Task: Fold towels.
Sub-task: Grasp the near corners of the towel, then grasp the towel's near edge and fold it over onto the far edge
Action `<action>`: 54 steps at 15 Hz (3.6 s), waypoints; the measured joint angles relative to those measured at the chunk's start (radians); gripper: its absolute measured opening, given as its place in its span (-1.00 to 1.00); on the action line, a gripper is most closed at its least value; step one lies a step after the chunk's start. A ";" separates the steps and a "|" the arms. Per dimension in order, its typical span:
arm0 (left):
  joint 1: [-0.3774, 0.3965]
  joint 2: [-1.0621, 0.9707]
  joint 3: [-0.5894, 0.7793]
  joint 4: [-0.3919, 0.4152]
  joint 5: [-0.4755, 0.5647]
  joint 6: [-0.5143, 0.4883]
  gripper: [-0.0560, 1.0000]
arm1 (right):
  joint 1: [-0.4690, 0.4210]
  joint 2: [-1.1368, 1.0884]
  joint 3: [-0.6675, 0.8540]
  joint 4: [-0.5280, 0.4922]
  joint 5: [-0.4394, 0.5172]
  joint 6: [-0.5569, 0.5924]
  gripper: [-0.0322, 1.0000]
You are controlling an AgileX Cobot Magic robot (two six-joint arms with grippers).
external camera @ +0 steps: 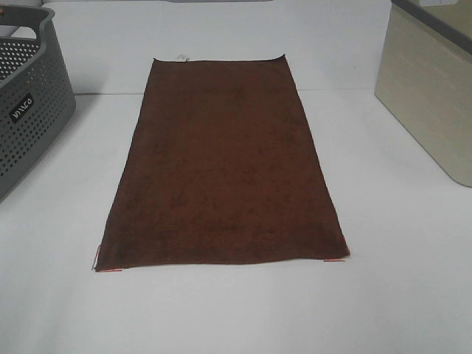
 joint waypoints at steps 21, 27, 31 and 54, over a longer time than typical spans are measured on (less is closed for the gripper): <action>-0.042 1.572 -0.118 -1.072 -0.163 1.068 0.40 | 0.003 1.387 -0.232 0.812 -0.358 -0.696 0.53; -0.202 1.666 -0.197 -1.164 -0.286 1.070 0.39 | 0.131 1.505 -0.239 0.945 -0.476 -0.758 0.52; -0.258 1.755 -0.296 -1.188 -0.235 1.070 0.13 | 0.131 1.561 -0.289 0.985 -0.464 -0.759 0.36; -0.265 1.309 0.123 -1.055 -0.191 0.923 -0.88 | 0.142 1.242 0.061 0.845 -0.359 -0.549 -0.94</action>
